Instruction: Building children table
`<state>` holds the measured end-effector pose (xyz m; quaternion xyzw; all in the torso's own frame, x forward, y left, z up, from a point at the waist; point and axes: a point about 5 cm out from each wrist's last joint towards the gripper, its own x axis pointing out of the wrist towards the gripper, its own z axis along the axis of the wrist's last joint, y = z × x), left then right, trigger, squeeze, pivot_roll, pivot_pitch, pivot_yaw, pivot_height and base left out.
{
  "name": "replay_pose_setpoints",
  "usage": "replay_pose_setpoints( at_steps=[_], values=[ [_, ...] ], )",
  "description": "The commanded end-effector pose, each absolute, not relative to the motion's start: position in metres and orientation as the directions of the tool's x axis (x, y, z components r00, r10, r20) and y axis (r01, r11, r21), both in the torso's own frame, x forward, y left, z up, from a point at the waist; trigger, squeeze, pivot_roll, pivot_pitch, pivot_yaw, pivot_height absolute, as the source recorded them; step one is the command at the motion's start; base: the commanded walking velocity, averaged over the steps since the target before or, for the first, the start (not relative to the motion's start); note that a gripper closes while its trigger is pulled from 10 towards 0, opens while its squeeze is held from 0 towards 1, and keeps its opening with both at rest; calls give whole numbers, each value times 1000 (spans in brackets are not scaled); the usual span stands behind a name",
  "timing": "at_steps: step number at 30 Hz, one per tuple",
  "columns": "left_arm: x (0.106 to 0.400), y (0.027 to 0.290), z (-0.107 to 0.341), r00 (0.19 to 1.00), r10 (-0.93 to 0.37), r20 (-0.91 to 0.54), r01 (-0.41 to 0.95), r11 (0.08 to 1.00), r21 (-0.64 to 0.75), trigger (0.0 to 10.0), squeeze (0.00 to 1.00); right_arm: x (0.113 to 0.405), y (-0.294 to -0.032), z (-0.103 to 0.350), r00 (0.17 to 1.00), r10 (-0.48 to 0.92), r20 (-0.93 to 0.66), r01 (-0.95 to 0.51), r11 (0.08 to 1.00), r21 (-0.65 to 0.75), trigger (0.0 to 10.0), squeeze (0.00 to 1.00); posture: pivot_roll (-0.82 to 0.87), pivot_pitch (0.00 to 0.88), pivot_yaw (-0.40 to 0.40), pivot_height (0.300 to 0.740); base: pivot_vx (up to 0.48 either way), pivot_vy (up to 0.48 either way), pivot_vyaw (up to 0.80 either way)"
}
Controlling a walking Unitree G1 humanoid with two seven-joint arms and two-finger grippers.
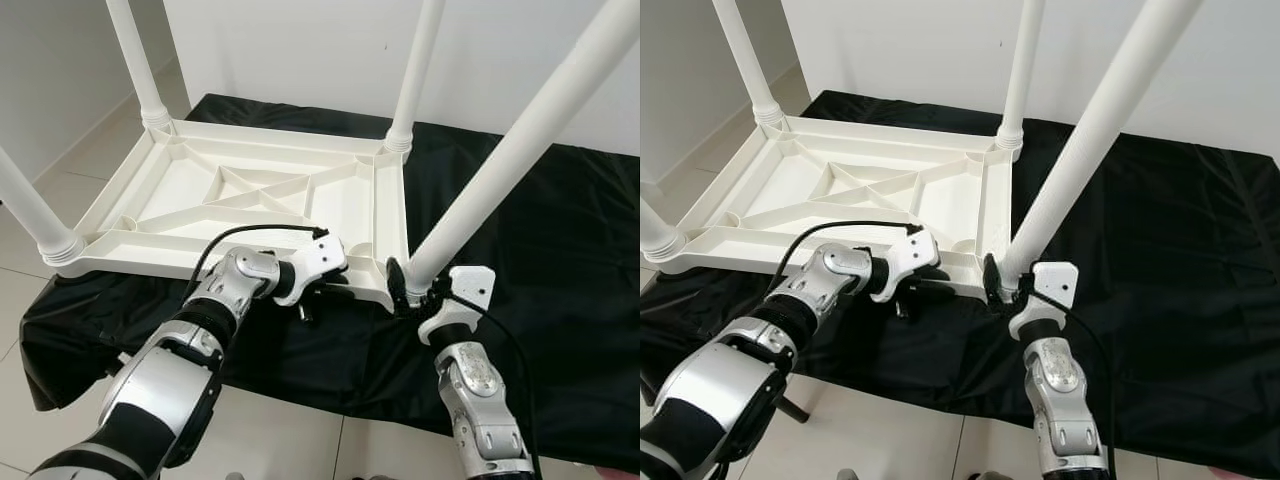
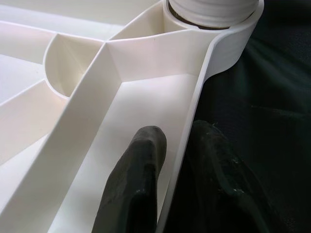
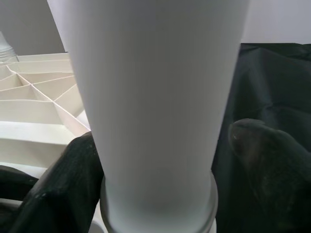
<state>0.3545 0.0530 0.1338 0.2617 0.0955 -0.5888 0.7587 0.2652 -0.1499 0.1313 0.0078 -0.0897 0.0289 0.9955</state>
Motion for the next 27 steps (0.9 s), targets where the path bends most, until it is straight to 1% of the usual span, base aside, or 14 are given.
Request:
replay_pose_setpoints(
  at_steps=[1,6,7,8,9,17,18,19,20,21,27],
  values=[
    [355,59,129,305,-826,-473,943,195,268,10000,0,263,-157,117,994,26,107,-27,1000,11,10000,1000,-76,54,11,740,0,0,0],
    [355,59,129,305,-827,-472,944,196,267,10000,0,264,-156,118,993,38,113,-40,999,14,10000,1000,-75,56,11,740,0,0,0],
    [355,59,129,305,-828,-471,944,197,265,10000,0,265,-157,119,992,52,117,-53,999,10,10000,153,-76,58,11,740,0,0,0],
    [355,59,129,305,-828,-471,944,197,264,10000,0,265,-157,120,991,60,118,-61,998,8,10000,153,-76,58,11,740,0,0,0],
    [355,59,129,305,-828,-471,944,197,264,10000,0,265,-157,120,990,72,118,-73,997,4,10000,0,-76,60,12,740,0,0,0],
    [356,58,130,305,-829,-469,944,198,264,10000,0,271,-165,124,987,84,136,-83,996,-18,10000,0,-75,62,10,740,0,0,0],
    [356,58,130,305,-829,-469,944,198,264,10000,0,271,-166,125,987,84,140,-82,996,-17,9137,0,-75,63,9,740,0,0,0],
    [356,58,130,306,-829,-469,944,199,264,10000,0,271,-166,125,986,85,144,-84,996,-13,588,0,-75,63,9,740,0,0,0],
    [356,58,130,306,-829,-469,944,199,264,10000,0,271,-166,125,986,85,144,-84,996,-13,588,0,-75,63,9,740,0,0,0],
    [356,58,130,307,-828,-469,943,200,265,10000,0,271,-166,126,986,85,145,-85,996,-7,0,0,-74,63,9,740,0,0,0],
    [356,59,130,309,-827,-469,943,202,265,10000,0,271,-166,126,984,101,147,-104,995,12,0,0,-73,64,9,740,0,0,0]
  ],
)
